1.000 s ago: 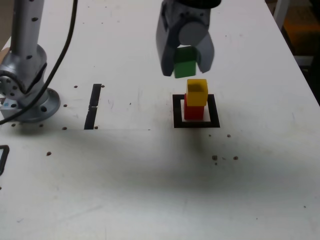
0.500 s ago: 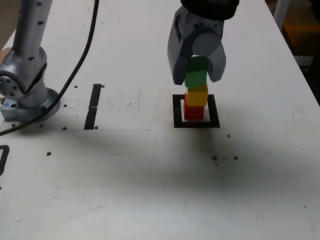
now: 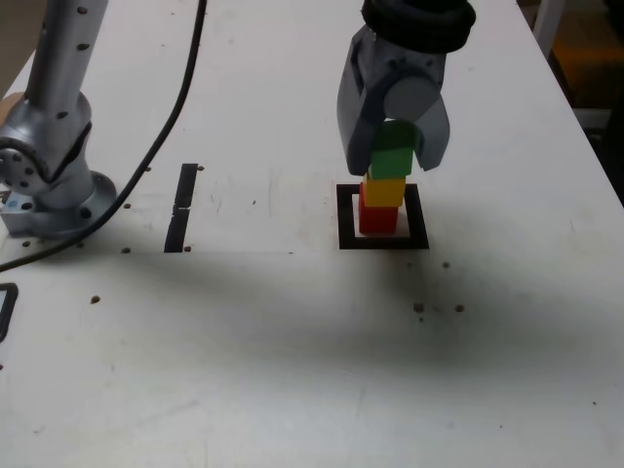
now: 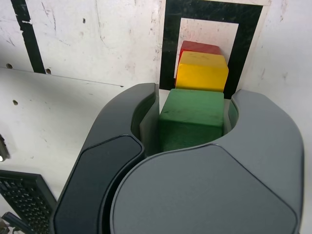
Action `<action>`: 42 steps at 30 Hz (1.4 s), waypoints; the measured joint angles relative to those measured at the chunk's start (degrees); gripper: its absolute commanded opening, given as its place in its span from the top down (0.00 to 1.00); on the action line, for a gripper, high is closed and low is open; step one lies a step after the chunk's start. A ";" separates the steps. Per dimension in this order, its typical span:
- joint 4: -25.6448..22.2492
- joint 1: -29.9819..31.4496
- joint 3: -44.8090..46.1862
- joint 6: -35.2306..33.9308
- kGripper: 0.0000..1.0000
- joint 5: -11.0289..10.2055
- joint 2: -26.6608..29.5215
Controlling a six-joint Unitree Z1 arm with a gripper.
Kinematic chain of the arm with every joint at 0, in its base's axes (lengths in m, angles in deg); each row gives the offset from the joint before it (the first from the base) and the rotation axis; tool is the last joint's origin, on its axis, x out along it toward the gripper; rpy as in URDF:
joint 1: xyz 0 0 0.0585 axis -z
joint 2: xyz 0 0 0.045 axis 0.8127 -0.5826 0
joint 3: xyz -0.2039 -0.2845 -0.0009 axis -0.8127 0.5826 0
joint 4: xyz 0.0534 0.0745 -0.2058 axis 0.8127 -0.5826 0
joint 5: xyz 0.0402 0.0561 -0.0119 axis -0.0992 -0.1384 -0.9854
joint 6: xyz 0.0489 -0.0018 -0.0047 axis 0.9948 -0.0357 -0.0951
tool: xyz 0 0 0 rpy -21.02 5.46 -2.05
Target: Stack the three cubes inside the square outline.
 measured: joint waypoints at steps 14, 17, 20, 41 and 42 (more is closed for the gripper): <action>-0.01 -1.99 0.84 2.48 0.51 -0.62 -0.06; -0.10 -2.17 0.84 2.57 0.50 -0.54 -0.14; -0.15 -2.21 0.84 2.63 0.48 -0.48 -0.25; -0.13 -2.21 0.84 3.31 0.36 -0.18 -0.48; -0.13 -2.21 0.84 3.31 0.35 -0.16 -0.48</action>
